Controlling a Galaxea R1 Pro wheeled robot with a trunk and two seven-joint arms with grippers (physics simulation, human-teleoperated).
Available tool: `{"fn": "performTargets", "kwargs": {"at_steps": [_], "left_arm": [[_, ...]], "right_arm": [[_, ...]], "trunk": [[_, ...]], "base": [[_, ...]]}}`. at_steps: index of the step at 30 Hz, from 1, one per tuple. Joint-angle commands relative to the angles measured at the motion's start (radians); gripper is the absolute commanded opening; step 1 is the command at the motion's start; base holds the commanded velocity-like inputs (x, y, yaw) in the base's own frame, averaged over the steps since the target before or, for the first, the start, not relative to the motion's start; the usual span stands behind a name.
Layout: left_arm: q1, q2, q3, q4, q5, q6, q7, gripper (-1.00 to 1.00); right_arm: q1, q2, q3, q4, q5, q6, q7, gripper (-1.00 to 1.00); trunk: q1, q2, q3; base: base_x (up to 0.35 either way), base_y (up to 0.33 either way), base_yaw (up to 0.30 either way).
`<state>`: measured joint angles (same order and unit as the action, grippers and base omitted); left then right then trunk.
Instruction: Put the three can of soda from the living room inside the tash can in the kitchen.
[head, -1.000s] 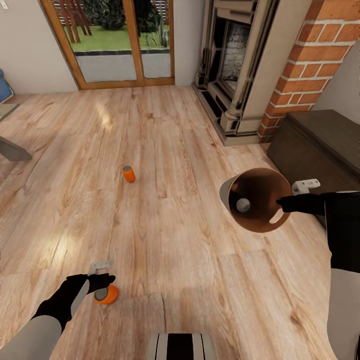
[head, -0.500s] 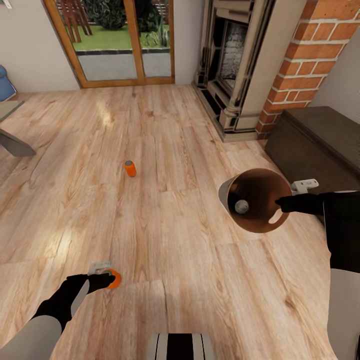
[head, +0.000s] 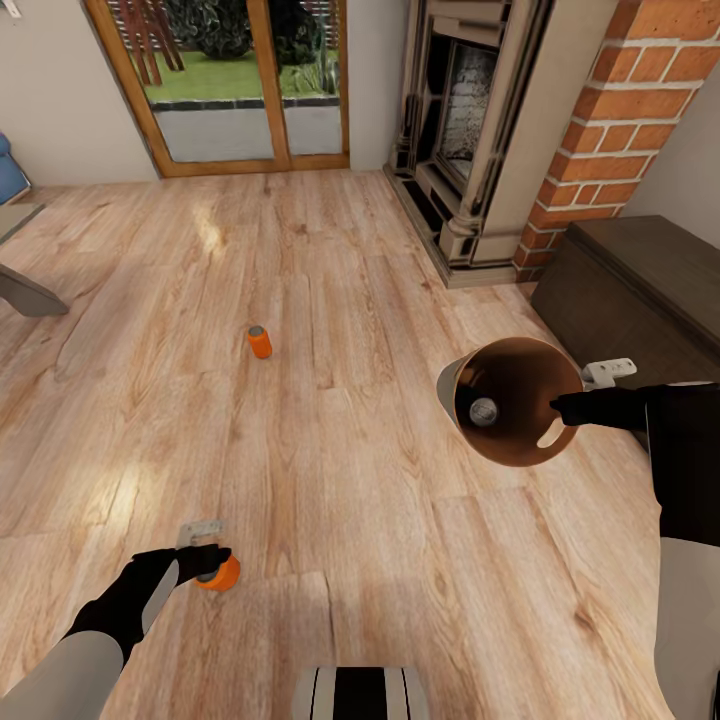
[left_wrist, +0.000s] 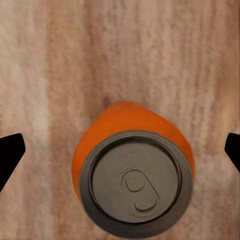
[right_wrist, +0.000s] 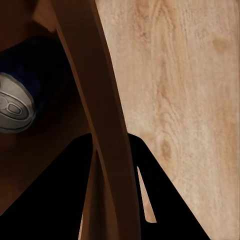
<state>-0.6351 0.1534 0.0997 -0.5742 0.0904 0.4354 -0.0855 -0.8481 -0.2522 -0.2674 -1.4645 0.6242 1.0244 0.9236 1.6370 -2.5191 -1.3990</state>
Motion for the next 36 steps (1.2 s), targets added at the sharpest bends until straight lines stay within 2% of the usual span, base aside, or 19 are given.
{"fn": "performTargets", "kwargs": {"at_steps": [1,5,15,31,34,35,36], "left_arm": [[0.000,-0.001,0.000,0.000,0.000,-0.003,0.000,1.00],[0.000,-0.001,0.001,-0.001,0.000,-0.007,0.000,1.00],[0.000,0.000,0.002,0.003,0.000,-0.006,-0.002,1.00],[0.000,0.000,0.001,0.003,0.000,-0.005,-0.002,1.00],[0.000,0.000,0.001,0.003,0.000,-0.006,-0.002,1.00],[0.000,0.000,0.001,0.003,0.000,-0.006,-0.003,-1.00],[0.000,0.000,0.001,0.003,0.000,-0.007,-0.003,-1.00]], "right_arm": [[0.000,0.000,0.001,0.000,-0.015,0.005,0.000,-1.00],[0.000,0.001,0.002,0.000,-0.015,0.005,0.000,-1.00],[0.000,0.001,0.002,0.000,-0.015,0.005,0.000,-1.00],[0.000,0.002,0.003,0.000,-0.014,0.005,0.000,-1.00],[0.000,0.002,0.013,0.000,-0.015,0.005,0.000,-1.00],[0.000,0.001,0.018,0.000,-0.015,0.005,0.000,-1.00],[0.000,0.001,0.020,0.000,-0.015,0.005,0.000,-1.00]], "trunk": [[0.000,0.000,0.000],[0.000,0.000,0.000],[0.004,-0.002,-0.039],[0.005,-0.003,-0.042],[0.005,-0.003,-0.042],[0.005,-0.003,-0.042],[0.005,-0.003,-0.042]], "base": [[0.034,0.000,0.000],[0.013,0.000,0.000],[0.002,0.000,0.000],[0.000,0.000,0.000],[0.000,0.000,0.000],[0.000,0.000,0.000],[0.000,0.000,0.000]]}}
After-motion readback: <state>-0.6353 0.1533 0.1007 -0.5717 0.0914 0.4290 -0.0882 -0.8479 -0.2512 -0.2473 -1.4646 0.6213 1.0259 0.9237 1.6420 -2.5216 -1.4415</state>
